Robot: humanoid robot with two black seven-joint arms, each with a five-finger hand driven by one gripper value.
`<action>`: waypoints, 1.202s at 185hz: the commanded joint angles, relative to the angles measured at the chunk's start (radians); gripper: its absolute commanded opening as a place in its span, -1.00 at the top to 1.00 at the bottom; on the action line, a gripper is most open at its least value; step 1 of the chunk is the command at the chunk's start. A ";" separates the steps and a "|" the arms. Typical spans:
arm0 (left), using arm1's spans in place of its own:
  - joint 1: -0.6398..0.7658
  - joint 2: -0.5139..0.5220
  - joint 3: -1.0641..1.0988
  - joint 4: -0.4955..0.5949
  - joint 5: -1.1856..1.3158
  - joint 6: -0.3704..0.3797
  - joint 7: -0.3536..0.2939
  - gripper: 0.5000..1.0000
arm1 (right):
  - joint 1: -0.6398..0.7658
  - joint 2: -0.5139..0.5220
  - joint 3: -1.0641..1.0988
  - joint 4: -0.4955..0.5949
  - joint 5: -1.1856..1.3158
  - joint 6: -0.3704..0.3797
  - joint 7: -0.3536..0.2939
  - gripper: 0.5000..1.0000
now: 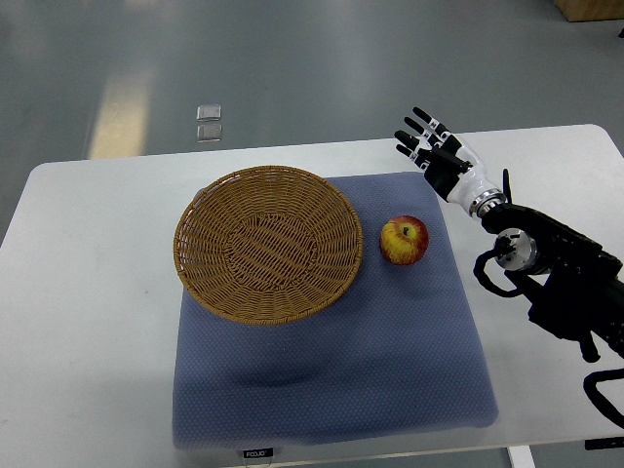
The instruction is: Place red apple in basket with right hand
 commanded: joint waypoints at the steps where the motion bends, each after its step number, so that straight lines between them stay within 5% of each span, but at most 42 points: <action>1: 0.000 0.000 -0.001 0.003 0.000 0.000 0.000 -1.00 | -0.001 0.003 0.000 0.000 -0.001 -0.001 0.000 -0.69; 153: 0.008 0.000 0.000 0.003 0.000 0.000 0.000 -1.00 | 0.019 -0.002 -0.003 0.011 -0.001 -0.014 0.000 -0.69; 222: 0.006 0.000 0.000 0.003 0.000 0.000 0.000 -1.00 | 0.103 -0.094 -0.026 0.026 -0.027 -0.018 -0.008 -0.69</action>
